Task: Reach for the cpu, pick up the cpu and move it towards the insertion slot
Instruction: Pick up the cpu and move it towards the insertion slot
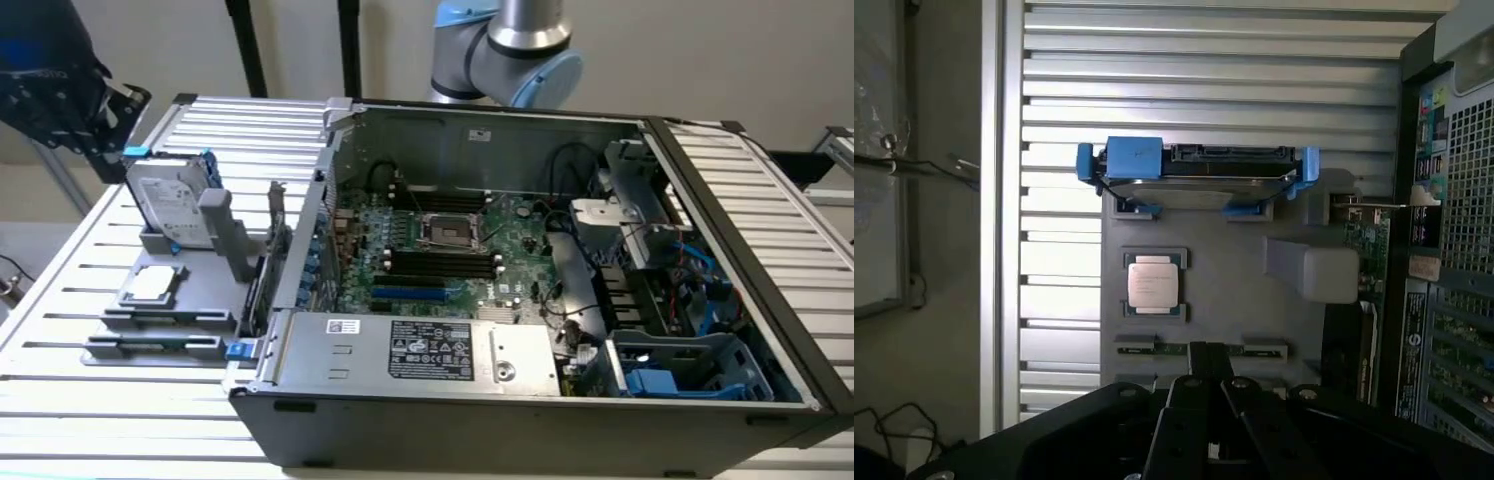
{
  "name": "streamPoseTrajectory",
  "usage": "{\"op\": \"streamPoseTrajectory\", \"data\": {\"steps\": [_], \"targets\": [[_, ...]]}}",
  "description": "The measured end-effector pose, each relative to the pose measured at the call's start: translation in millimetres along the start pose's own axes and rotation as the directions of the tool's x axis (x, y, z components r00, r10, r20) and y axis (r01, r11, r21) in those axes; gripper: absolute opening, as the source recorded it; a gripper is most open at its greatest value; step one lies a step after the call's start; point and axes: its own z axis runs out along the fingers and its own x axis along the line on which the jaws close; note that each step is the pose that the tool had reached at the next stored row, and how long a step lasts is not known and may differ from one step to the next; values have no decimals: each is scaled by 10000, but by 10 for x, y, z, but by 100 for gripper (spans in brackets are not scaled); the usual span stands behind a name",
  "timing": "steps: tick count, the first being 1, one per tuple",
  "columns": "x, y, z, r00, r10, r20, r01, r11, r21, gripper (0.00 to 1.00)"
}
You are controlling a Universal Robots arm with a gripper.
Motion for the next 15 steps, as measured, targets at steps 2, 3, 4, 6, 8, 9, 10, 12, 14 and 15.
{"op": "streamPoseTrajectory", "data": {"steps": [2, 3, 4, 6, 8, 9, 10, 12, 14, 15], "targets": [[60, 32, 10, 10000, -1, 6, 1, 10000, 25, 11], [92, 55, 18, 10000, -1, 12, 1, 10000, 45, 11], [124, 73, 23, 10000, 0, 15, 0, 10000, 68, 11], [185, 101, 35, 10000, -1, 21, 1, 9999, 134, 11], [239, 122, 48, 10000, -2, 26, 1, 9998, 219, 11], [253, 133, 55, 10000, -2, 29, 1, 9997, 252, 11], [261, 140, 59, 10000, -1, 26, 1, 9996, 273, 11], [277, 144, 68, 10000, -1, 25, 0, 9996, 284, 11], [307, 151, 83, 10000, -2, 27, 1, 9996, 287, 11], [317, 153, 87, 10000, -2, 29, 1, 9996, 287, 11]]}}
